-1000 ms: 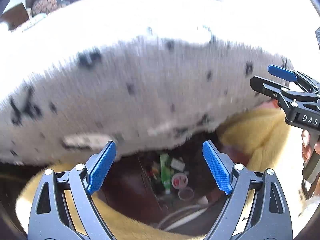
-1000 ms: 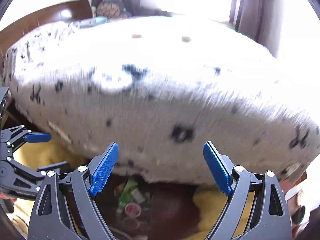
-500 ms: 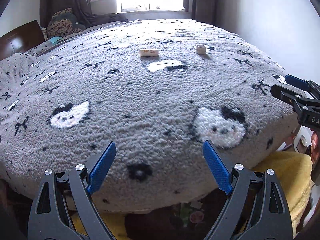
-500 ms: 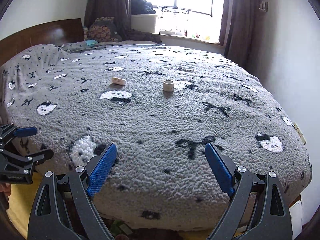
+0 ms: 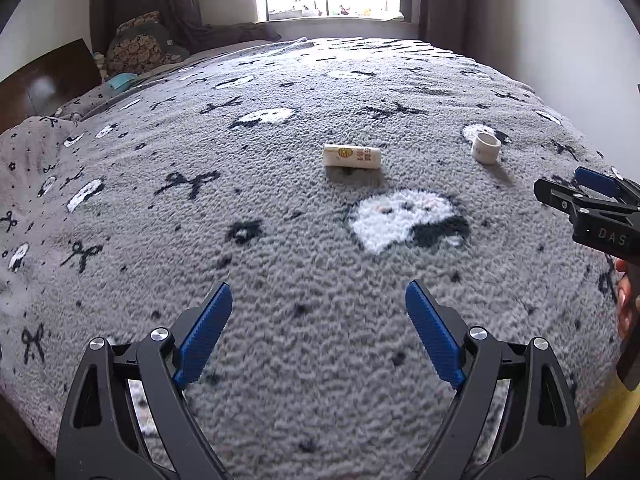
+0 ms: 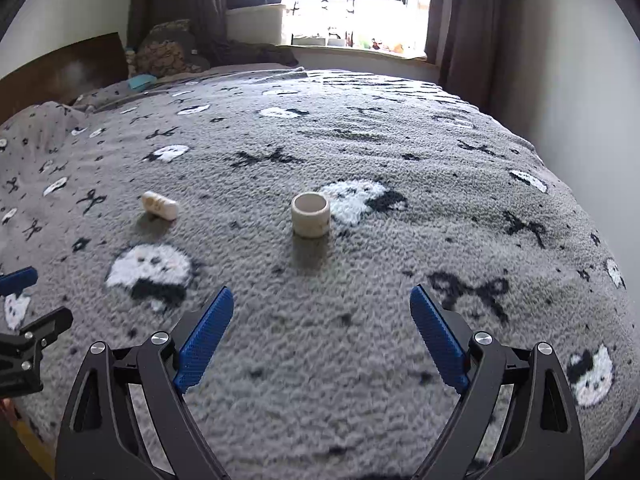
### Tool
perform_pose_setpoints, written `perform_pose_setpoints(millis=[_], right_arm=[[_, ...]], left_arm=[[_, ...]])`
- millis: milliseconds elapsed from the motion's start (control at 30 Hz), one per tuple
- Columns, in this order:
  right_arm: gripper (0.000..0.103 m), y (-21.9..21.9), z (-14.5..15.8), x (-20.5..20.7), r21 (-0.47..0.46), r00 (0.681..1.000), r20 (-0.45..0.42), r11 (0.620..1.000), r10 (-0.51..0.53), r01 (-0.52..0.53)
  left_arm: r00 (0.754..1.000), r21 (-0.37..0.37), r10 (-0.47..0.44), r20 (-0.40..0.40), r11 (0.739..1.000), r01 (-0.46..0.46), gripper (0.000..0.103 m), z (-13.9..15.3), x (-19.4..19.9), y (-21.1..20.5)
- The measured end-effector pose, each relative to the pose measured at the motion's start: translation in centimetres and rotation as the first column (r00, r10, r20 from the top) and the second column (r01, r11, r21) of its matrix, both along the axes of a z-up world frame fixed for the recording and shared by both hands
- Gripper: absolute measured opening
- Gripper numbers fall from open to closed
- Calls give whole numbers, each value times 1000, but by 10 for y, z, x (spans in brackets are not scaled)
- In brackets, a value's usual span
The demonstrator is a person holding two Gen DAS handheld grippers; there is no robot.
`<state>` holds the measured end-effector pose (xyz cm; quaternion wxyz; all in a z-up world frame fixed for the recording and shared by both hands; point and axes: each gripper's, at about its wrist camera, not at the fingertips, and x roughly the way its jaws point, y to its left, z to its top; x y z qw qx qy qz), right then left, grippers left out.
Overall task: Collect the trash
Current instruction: 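Grasp the white cup with right tool while left tool grasps white tube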
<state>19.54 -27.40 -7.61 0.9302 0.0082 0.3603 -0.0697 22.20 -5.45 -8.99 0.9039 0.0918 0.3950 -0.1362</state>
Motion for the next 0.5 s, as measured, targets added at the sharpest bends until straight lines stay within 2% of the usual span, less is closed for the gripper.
perform_pose_setpoints(millis=[167, 233, 367, 500], right_arm=[[89, -16, -11, 50, 103, 998, -51, 994, -26, 31], [89, -15, -13, 66, 85, 998, -63, 996, -22, 27], [74, -13, -22, 84, 71, 996, -87, 997, -18, 24], [61, -11, -27, 92, 64, 995, -99, 998, -8, 14]], left_arm=[[1000, -6, 20, 8, 1000, -20, 84, -4, 42, -14], [1000, -21, 12, 12, 1000, -11, 84, -5, 55, -20], [1000, -52, 16, 12, 999, -16, 84, -6, 83, -33], [1000, -51, 20, 19, 999, -19, 84, -5, 103, -46]])
